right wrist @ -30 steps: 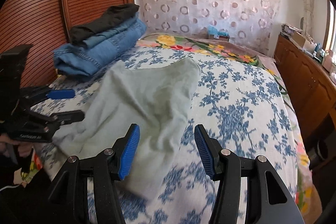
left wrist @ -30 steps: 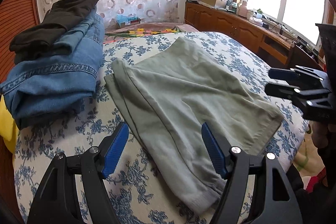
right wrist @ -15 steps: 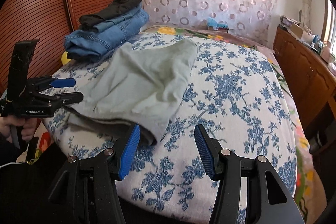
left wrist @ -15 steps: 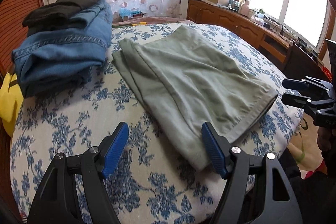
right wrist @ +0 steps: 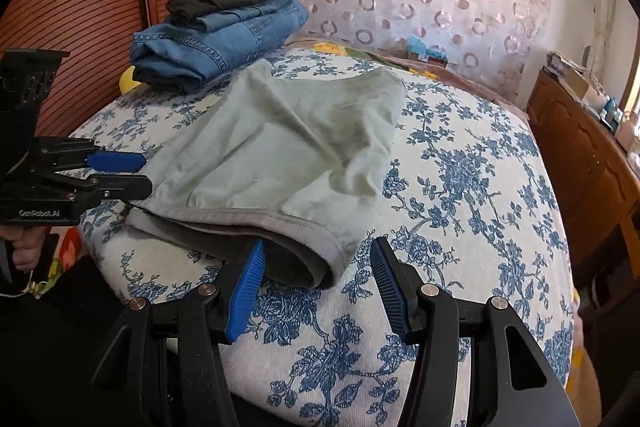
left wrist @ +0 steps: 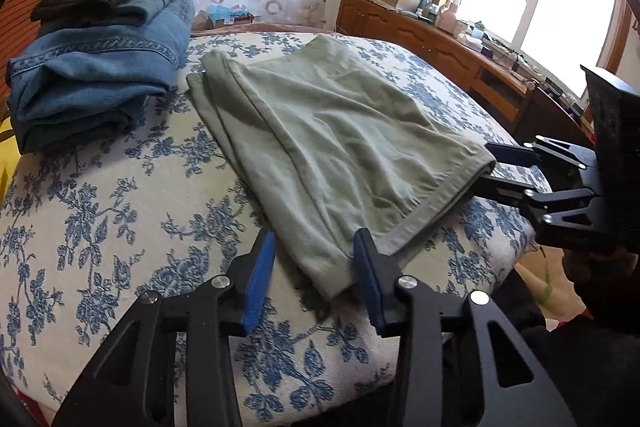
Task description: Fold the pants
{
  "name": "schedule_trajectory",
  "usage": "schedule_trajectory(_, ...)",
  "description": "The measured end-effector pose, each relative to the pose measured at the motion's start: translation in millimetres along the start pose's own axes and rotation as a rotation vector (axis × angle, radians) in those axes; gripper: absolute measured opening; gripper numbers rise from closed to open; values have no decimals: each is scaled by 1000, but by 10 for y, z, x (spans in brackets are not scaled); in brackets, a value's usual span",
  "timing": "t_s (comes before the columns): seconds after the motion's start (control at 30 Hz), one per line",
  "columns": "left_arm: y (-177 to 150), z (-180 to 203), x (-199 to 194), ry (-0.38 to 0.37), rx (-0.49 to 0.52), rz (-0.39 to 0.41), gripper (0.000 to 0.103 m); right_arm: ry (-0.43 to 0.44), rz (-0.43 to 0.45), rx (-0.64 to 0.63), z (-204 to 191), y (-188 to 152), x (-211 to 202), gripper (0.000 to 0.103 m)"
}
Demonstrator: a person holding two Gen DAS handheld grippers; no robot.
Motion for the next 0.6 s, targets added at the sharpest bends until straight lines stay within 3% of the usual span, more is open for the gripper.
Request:
schedule_trajectory(0.07, -23, 13, -10, -1, 1, -2, 42, -1, 10, 3, 3, -1, 13, 51)
schedule_trajectory(0.17, -62, 2, -21, -6, -10, -7, 42, 12, 29, 12, 18, -14, -12, 25)
schedule_trajectory(0.23, -74, 10, -46, -18, -14, -5, 38, 18, 35, 17, 37, -29, -17, 17)
schedule_trajectory(0.3, -104, 34, -68, -32, -25, -1, 24, 29, 35, 19, 41, -50, -13, 12)
schedule_trajectory(0.47, -68, 137, -188, -21, -4, 42, 11, 21, 43, 33, 66, -82, -36, 7)
schedule_trajectory(0.6, 1, 214, -303, -30, 8, 67, 9, 25, 57, 65, 139, -91, -97, 7)
Point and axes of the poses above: each gripper's, at about its wrist camera, not at the fingertips, and x roughly the way its jaws point, z to its right, y to its top, the point moved 2 cm from there along x, roughly the way its jaws point, and after that the axes turned 5 degrees about -z, right-handed, at the moved point
